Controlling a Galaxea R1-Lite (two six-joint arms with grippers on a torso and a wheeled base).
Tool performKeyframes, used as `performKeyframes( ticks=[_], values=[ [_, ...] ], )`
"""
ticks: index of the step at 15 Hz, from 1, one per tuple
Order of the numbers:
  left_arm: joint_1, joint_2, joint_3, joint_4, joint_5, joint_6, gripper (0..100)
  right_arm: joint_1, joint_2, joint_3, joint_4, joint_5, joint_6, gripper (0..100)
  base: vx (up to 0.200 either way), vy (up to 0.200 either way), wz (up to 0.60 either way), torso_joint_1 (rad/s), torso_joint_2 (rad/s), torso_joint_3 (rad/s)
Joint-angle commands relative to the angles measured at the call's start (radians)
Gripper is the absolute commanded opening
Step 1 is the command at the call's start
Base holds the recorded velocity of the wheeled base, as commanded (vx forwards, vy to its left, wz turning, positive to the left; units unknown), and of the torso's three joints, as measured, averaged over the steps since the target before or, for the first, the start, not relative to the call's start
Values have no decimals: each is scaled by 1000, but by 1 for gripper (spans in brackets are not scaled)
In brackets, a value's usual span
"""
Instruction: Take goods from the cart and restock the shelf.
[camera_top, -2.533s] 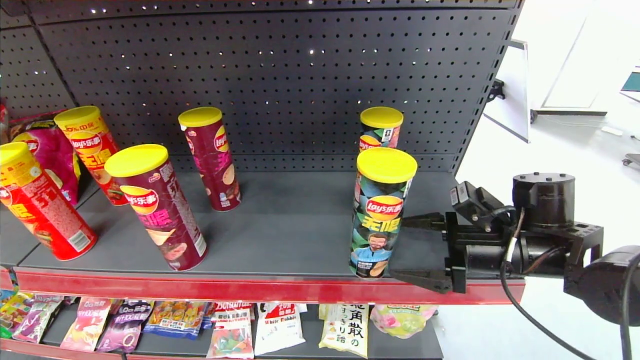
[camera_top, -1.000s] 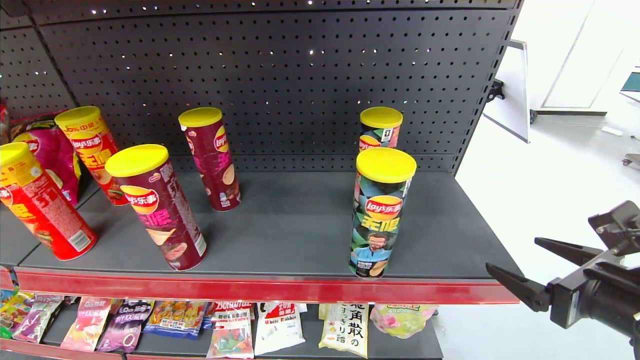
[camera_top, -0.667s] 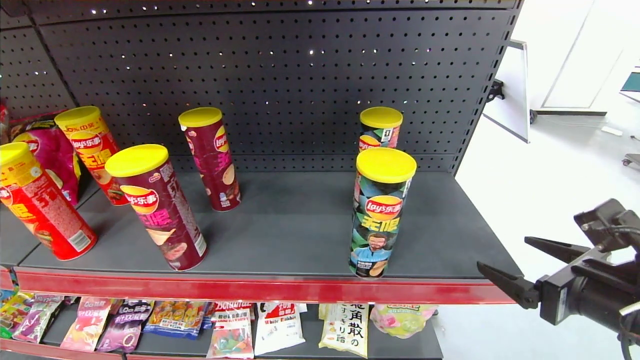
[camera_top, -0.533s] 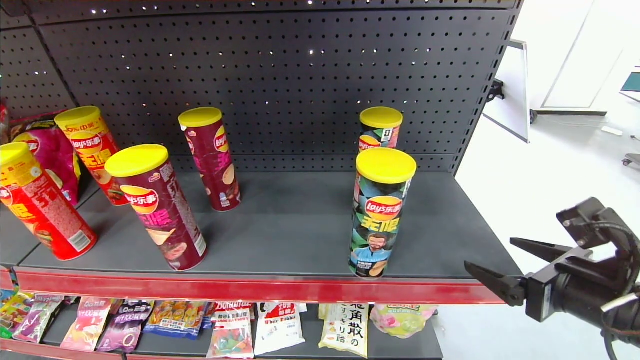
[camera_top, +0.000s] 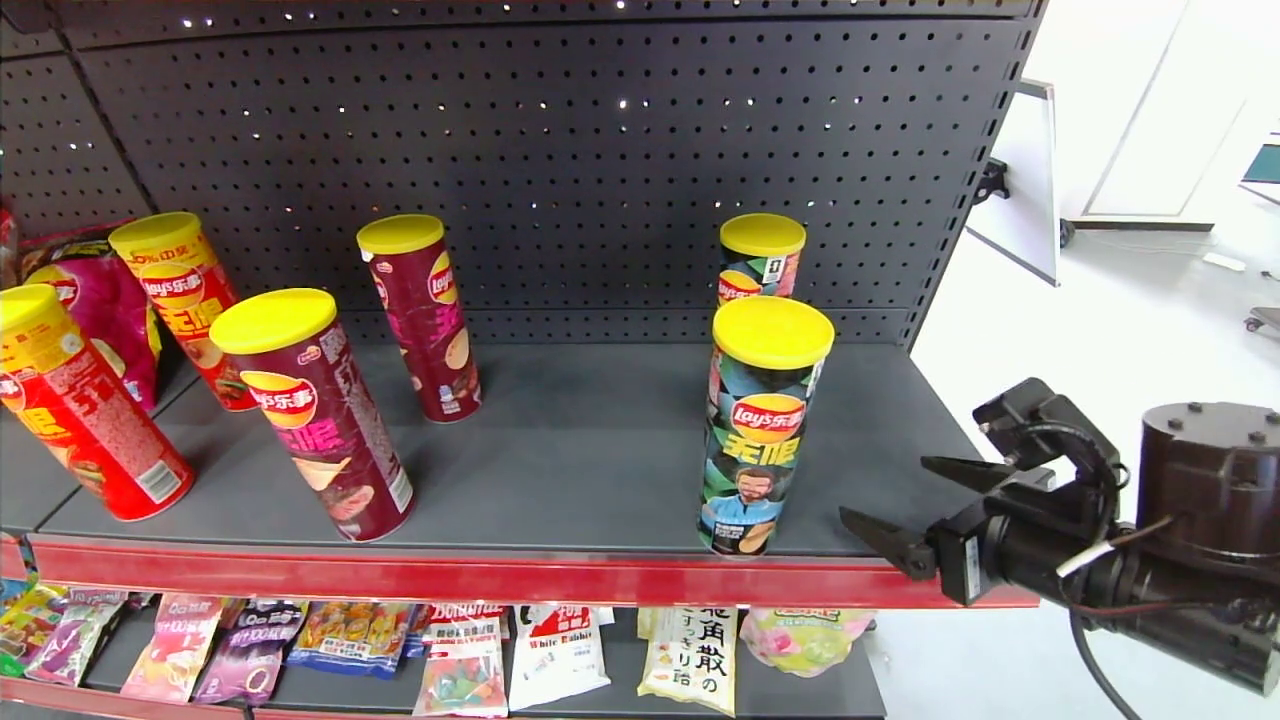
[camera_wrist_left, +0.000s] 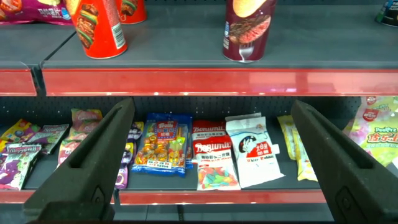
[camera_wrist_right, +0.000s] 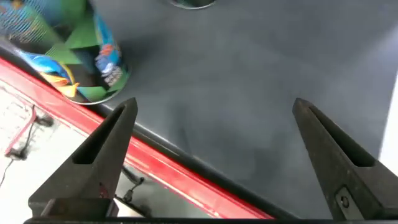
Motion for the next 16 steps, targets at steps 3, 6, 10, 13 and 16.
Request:
performKeyframes(
  ticks=[3,6,10,13,16],
  values=[
    [0,1,0,0,0,0,100,48,120,-57,-17,-39,-2,100,0,0,0,0,0,0],
    [0,1,0,0,0,0,100,48,146,-85,-17,-41,-3,100,0,0,0,0,0,0],
    [0,1,0,0,0,0,100,43,156,-85,-17,-41,-3,100,0,0,0,0,0,0],
    [0,1,0,0,0,0,100,48,165,-88,-17,-41,-3,100,0,0,0,0,0,0],
    [-1,1,0,0,0,0,100,58,166,-99,-17,-42,-3,100,0,0,0,0,0,0]
  ],
)
